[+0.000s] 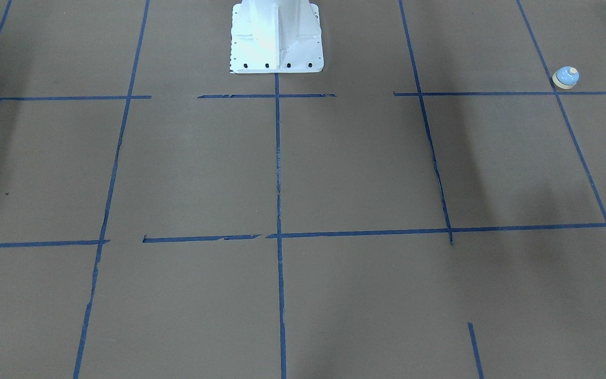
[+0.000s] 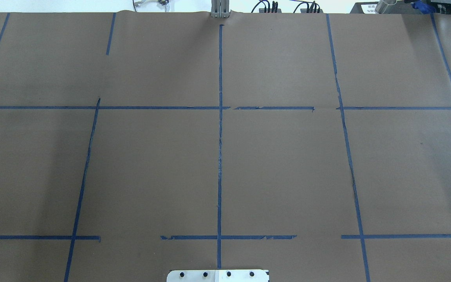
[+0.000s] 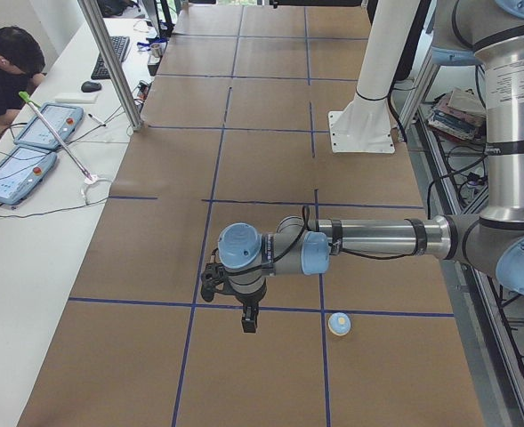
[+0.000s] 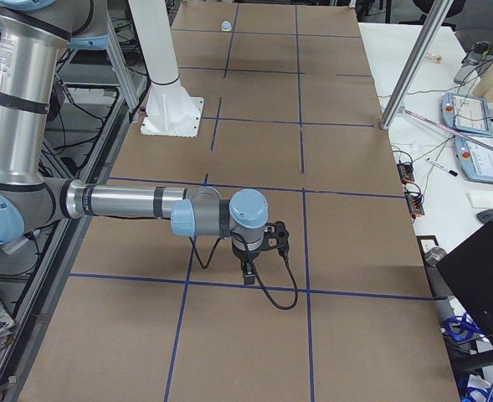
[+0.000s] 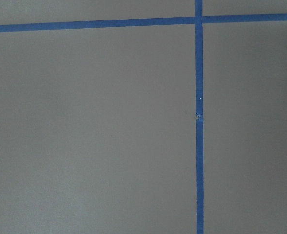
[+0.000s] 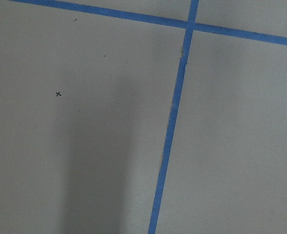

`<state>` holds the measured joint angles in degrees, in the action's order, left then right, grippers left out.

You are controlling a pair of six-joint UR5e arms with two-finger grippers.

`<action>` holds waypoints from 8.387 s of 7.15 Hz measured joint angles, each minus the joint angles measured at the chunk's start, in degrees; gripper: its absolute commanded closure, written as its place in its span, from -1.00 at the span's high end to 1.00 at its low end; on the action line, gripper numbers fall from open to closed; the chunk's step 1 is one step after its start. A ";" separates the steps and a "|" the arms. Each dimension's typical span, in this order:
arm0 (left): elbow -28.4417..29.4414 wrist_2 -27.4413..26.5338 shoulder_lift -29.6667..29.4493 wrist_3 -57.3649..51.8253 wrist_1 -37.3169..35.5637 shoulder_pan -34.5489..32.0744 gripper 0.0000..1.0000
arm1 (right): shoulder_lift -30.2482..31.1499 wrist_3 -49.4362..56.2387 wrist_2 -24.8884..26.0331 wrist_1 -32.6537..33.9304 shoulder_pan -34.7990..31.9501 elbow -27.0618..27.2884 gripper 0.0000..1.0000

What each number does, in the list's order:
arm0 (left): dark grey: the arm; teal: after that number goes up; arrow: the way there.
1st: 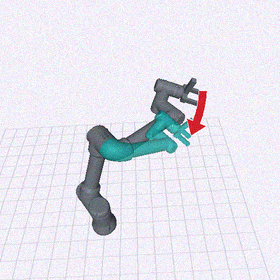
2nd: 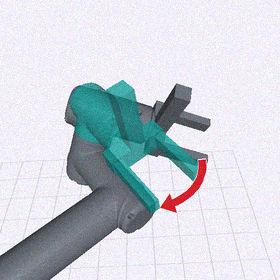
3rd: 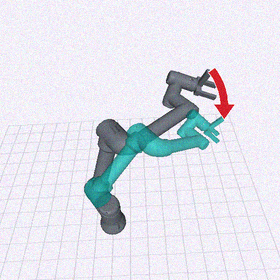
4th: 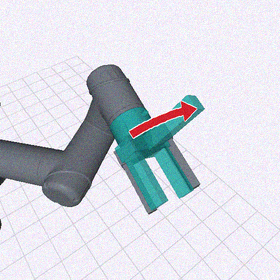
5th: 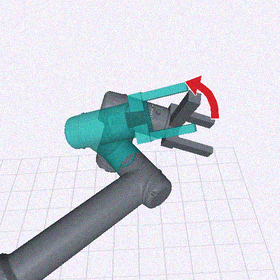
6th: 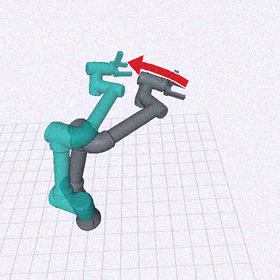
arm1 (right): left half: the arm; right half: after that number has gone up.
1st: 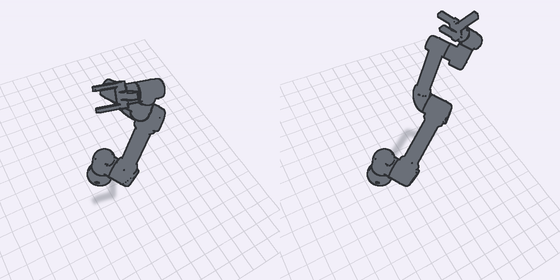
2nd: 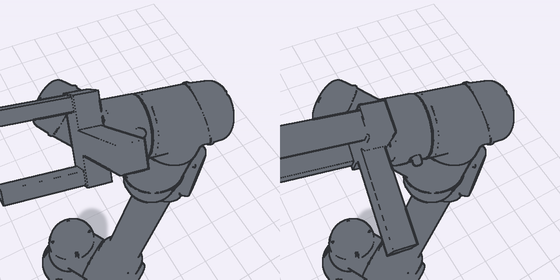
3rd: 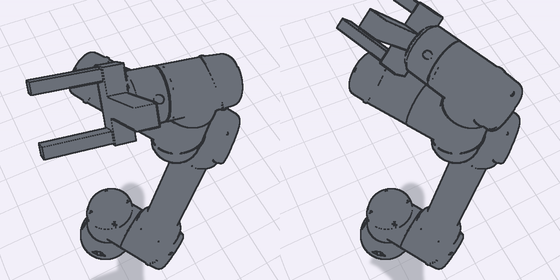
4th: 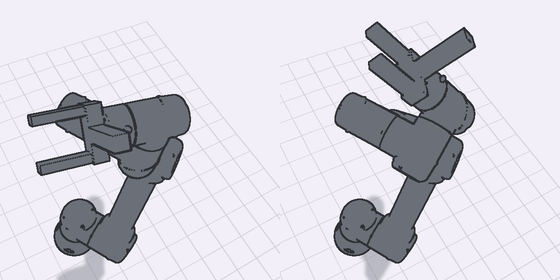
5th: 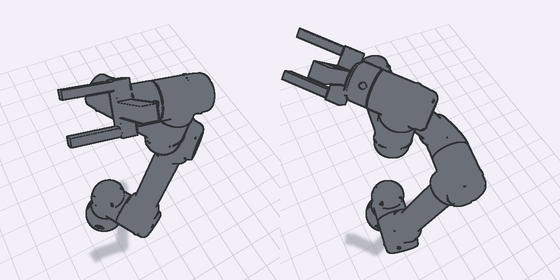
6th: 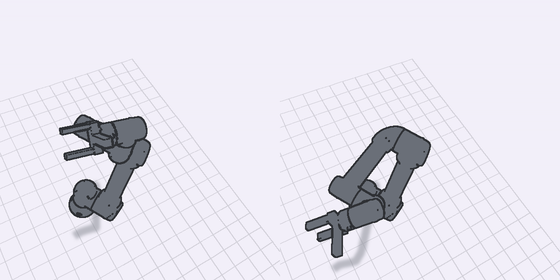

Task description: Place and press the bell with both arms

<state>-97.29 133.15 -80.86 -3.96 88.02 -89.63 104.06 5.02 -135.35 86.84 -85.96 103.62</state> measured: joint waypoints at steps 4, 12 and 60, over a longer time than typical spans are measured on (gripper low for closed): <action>-2.30 -0.04 -0.07 0.12 0.11 2.57 1.00 | 0.00 0.01 -0.11 0.00 0.00 0.10 1.00; -4.28 -3.96 10.88 7.38 17.74 21.18 1.00 | -0.10 0.01 -0.26 -0.09 0.00 0.09 1.00; 17.13 -3.20 -51.10 51.46 2.43 37.86 1.00 | -10.38 -12.24 -0.47 -1.75 8.41 -0.79 1.00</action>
<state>-80.17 129.95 -131.97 47.51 90.45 -51.77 93.68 -7.22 -135.82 85.08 -77.54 102.83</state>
